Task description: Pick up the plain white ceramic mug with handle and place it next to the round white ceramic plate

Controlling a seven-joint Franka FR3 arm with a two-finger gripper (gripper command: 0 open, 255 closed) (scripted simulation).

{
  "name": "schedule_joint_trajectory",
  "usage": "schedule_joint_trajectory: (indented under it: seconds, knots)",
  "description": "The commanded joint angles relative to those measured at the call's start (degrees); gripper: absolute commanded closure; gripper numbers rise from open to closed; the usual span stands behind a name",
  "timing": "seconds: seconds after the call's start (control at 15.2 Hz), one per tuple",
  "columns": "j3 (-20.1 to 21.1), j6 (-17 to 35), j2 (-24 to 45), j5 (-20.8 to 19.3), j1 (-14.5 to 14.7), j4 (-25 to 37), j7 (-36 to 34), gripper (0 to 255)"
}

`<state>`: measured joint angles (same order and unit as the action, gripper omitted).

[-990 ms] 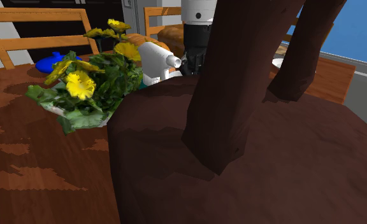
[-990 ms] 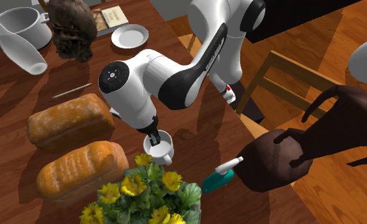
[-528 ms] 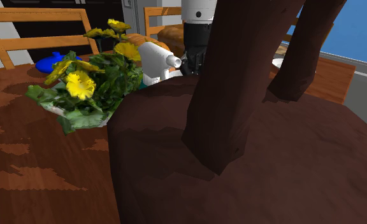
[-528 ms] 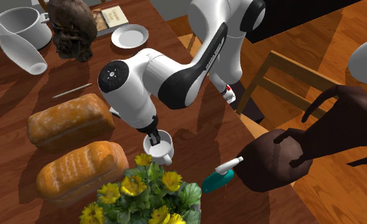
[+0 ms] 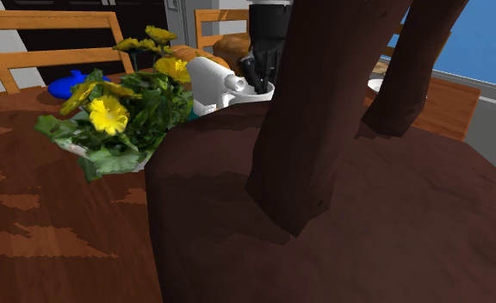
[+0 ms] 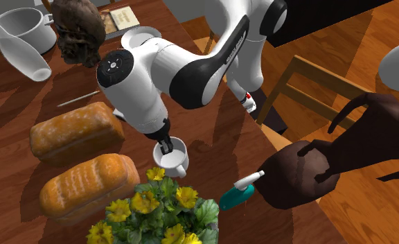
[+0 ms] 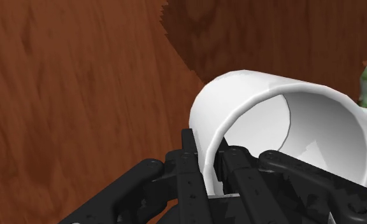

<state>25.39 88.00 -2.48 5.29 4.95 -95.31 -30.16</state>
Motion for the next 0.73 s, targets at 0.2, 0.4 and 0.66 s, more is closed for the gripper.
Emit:
schedule_joint_trajectory:
  seconds: [0.2,0.4,0.66]
  knots:
    - [0.02,-4.10,0.92,-0.37,-0.01,4.96,-0.39,255]
    - [0.14,-6.60,1.79,-0.69,0.10,8.27,-0.83,255]
    - [0.38,-10.07,3.24,-1.24,0.33,13.09,-1.51,255]
